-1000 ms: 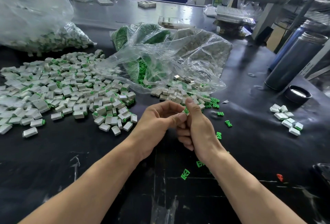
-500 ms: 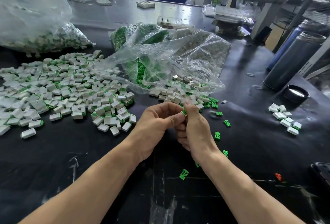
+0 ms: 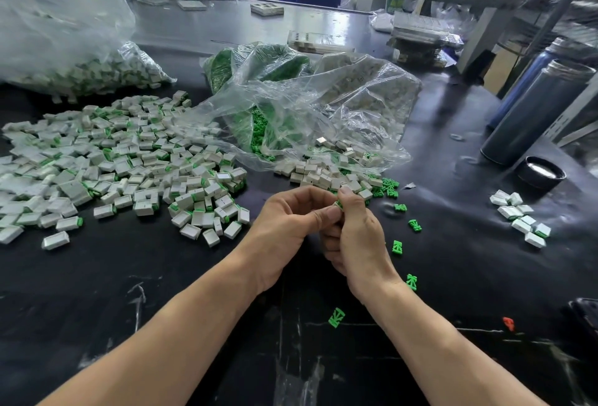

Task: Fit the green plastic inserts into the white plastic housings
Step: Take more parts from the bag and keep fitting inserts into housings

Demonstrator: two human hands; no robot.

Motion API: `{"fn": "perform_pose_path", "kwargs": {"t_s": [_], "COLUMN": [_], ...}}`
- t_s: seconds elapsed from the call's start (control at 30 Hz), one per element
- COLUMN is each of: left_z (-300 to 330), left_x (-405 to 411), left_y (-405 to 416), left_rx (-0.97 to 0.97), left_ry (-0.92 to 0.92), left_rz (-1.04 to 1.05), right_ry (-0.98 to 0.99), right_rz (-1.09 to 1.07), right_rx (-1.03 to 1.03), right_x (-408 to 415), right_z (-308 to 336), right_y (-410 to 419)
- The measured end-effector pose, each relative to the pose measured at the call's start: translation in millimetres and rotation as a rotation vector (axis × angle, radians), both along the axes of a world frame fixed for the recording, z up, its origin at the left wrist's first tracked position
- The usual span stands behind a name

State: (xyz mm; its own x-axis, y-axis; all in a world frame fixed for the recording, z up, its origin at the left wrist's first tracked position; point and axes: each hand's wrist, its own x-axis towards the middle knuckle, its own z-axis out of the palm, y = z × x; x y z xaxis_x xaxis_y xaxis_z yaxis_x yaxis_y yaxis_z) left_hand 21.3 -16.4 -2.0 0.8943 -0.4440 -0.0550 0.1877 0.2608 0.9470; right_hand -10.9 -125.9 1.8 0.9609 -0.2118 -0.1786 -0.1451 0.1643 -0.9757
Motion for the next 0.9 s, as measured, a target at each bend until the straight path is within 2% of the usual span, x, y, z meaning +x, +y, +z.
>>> {"fn": "perform_pose_path", "kwargs": {"t_s": [0.9], "left_z": [-4.1], "left_x": [0.4], "left_y": [0.0], "left_rx": [0.032], "left_ry": [0.003], "left_rz": [0.058], "right_ry": [-0.034], "right_rz": [-0.048], "right_rx": [-0.201], "right_x": [13.1], "right_z": [-25.3], "right_y": [-2.6]}}
